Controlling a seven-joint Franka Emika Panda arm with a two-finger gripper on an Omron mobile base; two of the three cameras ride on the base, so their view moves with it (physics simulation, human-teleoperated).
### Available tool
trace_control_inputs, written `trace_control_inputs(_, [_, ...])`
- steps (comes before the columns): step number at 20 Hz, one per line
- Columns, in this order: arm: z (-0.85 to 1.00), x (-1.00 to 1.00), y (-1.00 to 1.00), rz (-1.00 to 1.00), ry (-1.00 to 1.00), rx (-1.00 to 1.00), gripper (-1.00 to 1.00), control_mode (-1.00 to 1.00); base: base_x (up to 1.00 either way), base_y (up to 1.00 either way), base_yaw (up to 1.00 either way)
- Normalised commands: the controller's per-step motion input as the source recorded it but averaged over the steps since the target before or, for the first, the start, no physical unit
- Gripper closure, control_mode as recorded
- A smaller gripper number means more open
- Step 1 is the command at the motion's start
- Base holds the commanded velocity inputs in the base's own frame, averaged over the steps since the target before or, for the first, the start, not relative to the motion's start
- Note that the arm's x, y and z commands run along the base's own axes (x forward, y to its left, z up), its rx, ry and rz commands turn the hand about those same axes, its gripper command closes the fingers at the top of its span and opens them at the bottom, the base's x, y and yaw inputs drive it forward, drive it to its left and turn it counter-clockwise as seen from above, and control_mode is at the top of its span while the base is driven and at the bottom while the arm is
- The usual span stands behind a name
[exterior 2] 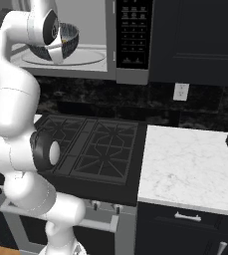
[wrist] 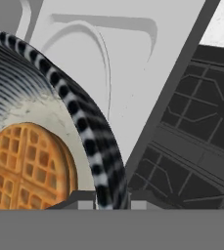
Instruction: Open the microwave, place the bowl with waffle inside the microwave, then close the microwave door and turn it on.
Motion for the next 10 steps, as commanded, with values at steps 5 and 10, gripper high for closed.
trace_control_inputs(5, [-0.08, 0.51, 0.01, 0.0, -0.02, 0.0, 1.0, -1.0, 0.0, 0.0, 0.0])
trace_control_inputs(10, [-0.15, 0.51, 0.0, 0.0, 0.03, 0.0, 1.0, -1.0, 0.0, 0.0, 0.0])
